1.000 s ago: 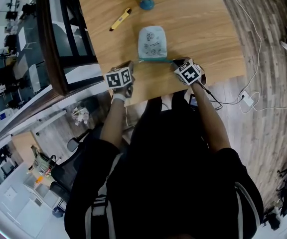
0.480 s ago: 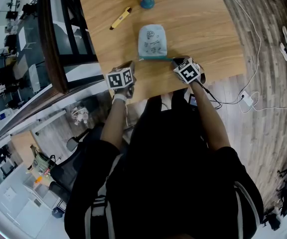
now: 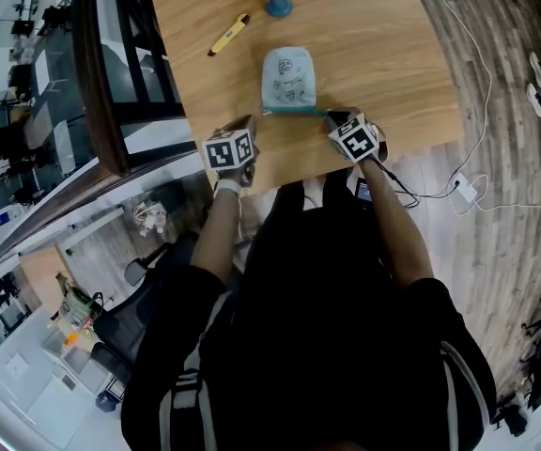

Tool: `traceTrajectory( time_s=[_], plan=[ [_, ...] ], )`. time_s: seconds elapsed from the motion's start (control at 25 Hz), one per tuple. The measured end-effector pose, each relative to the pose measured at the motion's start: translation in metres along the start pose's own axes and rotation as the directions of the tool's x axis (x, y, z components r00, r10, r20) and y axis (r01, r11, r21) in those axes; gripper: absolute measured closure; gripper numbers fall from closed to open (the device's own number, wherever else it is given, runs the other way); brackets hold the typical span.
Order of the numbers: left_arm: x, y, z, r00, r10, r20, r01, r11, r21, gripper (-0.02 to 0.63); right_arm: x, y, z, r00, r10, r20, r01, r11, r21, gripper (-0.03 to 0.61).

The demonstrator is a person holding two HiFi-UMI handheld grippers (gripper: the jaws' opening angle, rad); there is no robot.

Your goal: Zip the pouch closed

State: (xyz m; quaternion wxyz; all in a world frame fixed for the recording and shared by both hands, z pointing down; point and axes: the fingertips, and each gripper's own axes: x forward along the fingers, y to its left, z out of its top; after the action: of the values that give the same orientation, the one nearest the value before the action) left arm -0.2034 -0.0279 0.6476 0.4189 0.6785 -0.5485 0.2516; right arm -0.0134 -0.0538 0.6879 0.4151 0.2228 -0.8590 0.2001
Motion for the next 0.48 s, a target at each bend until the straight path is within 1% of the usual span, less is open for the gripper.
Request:
traceTrajectory(
  time_s=[0.08,0.16,0.24,0.28,0.32,0.36,0.4,0.48],
  plan=[
    [-0.008,-0.006,0.008,0.999,0.007,0.039,-0.009,0.999,0.039,0.615,-0.012,-0.002,0.007,0.998,-0.032,0.054,0.031,0.999,0.013,0.565],
    [-0.021,-0.013,0.023,0.994,0.016,0.111,-0.026,0.996,0.082,0.615,-0.033,-0.004,0.022,0.989,-0.063,0.130,0.059,0.998,0.034,0.565],
    [-0.041,-0.022,0.044,0.977,0.014,0.212,-0.040,0.992,0.120,0.615,-0.060,-0.008,0.042,0.969,-0.100,0.227,0.090,0.994,0.054,0.565],
    [-0.053,-0.028,0.056,0.963,0.003,0.271,-0.044,0.989,0.144,0.615,-0.077,-0.011,0.053,0.951,-0.123,0.284,0.108,0.992,0.067,0.565],
    [-0.066,-0.035,0.069,0.943,-0.013,0.333,-0.047,0.984,0.172,0.615,-0.096,-0.015,0.064,0.928,-0.148,0.343,0.127,0.988,0.083,0.565],
    [-0.081,-0.042,0.082,0.918,-0.028,0.395,-0.055,0.979,0.199,0.615,-0.117,-0.019,0.076,0.899,-0.176,0.400,0.147,0.984,0.102,0.565],
    [-0.099,-0.047,0.096,0.888,-0.038,0.457,-0.070,0.974,0.216,0.615,-0.141,-0.024,0.089,0.867,-0.206,0.454,0.170,0.978,0.119,0.565],
    [-0.138,-0.054,0.124,0.817,-0.040,0.575,-0.112,0.967,0.227,0.615,-0.193,-0.032,0.115,0.790,-0.267,0.553,0.227,0.964,0.141,0.565]
  ],
)
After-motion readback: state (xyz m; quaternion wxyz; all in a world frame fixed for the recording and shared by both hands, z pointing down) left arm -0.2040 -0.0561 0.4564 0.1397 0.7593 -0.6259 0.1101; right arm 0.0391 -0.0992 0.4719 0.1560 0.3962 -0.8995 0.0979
